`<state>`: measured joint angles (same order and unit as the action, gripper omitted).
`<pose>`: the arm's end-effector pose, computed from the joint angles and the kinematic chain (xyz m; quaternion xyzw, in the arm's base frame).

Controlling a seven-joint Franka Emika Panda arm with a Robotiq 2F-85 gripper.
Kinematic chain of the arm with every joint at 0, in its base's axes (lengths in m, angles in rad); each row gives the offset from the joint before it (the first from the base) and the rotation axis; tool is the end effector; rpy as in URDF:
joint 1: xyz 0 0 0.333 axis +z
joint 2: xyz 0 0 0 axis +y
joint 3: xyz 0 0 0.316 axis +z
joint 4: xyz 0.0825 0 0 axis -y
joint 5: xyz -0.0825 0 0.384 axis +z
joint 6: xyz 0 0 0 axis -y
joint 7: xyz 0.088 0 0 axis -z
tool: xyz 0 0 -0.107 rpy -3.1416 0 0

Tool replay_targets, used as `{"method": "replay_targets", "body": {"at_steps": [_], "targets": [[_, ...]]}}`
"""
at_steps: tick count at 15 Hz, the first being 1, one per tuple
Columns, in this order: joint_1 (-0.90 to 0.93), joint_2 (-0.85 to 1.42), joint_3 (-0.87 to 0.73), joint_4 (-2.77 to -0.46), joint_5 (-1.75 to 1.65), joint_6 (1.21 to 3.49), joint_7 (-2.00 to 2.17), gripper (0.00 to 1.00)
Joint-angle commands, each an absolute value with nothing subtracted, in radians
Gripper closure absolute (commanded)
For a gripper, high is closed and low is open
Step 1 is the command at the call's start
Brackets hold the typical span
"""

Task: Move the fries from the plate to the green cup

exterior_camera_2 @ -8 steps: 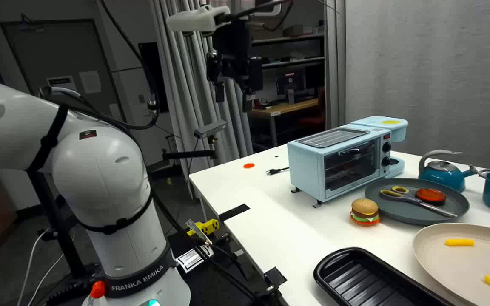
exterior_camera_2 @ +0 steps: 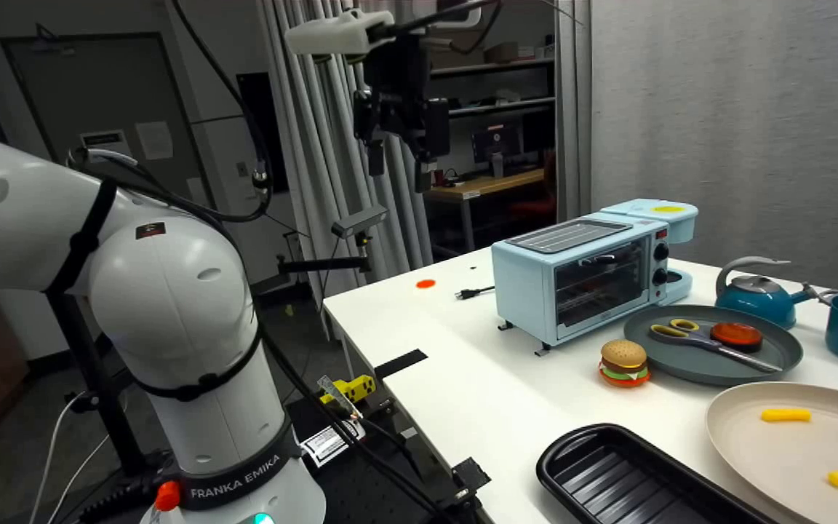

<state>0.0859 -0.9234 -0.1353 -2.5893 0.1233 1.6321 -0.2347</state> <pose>0.2731 -0.0071 0.5249 -0.9866 -0.1144 0.0059 0.1165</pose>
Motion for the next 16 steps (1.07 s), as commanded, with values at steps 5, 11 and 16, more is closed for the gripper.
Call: {"method": "replay_targets", "body": {"at_steps": [5,11,16], "targets": [[0.071,-0.921,-0.125,-2.587,0.131,1.629,-0.244,0.0],[0.055,-0.885,-0.135,-2.604,0.115,1.673,-0.249,0.0],[0.005,-0.801,-0.157,-2.591,0.057,1.776,-0.25,0.0]]}}
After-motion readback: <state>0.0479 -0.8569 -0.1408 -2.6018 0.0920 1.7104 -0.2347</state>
